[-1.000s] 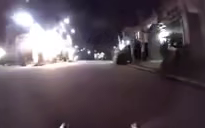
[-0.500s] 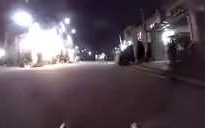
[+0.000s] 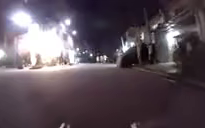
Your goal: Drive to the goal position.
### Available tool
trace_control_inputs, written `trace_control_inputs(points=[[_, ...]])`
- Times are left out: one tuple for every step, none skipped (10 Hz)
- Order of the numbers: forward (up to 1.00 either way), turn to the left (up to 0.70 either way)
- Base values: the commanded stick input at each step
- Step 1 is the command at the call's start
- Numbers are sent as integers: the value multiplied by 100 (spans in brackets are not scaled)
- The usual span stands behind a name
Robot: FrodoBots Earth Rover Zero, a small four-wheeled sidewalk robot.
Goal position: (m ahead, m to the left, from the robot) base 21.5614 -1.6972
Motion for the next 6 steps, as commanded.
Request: trace_control_inputs(points=[[100,0],[100,0],[100,0],[100,0],[100,0],[100,0]])
